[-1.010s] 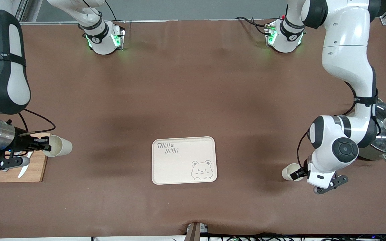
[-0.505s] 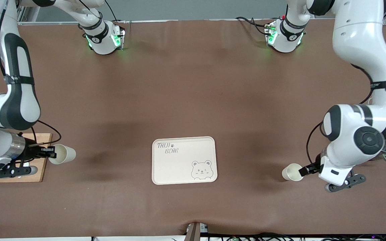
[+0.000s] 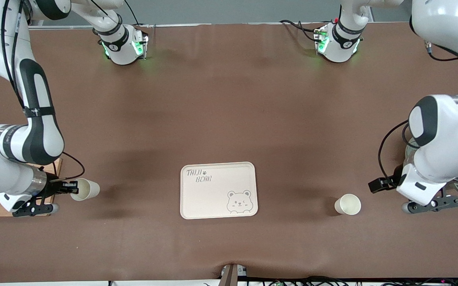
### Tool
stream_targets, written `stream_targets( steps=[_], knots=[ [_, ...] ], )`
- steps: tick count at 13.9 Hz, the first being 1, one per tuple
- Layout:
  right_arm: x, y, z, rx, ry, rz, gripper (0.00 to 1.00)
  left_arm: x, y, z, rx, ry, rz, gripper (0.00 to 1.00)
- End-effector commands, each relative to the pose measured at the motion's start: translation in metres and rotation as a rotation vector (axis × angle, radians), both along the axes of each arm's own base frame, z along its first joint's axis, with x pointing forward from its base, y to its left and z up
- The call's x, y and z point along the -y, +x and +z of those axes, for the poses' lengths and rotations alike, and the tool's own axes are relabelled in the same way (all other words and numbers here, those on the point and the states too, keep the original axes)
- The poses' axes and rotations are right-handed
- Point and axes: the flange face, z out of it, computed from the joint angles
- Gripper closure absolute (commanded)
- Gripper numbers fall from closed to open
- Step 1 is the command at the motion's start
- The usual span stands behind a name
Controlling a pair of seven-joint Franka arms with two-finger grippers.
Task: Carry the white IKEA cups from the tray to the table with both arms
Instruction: 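Open the left gripper and withdraw while the right gripper releases its cup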
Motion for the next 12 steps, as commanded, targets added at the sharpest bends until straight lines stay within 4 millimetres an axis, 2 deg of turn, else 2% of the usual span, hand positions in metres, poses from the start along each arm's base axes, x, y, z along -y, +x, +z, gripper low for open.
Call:
stream_targets(
  steps=[1, 9, 12],
  knots=[
    [-0.004, 0.004, -0.015, 0.02, 0.015, 0.006, 1.0, 0.003, -0.022, 0.038, -0.024, -0.009, -0.048, 0.0],
    [-0.012, 0.006, -0.05, 0.008, 0.018, 0.012, 1.0, -0.007, -0.06, 0.121, -0.007, -0.048, -0.068, 0.0],
    [-0.017, 0.008, -0.064, 0.015, 0.015, 0.016, 1.0, -0.01, -0.066, 0.135, 0.005, -0.049, -0.065, 0.0]
  ],
)
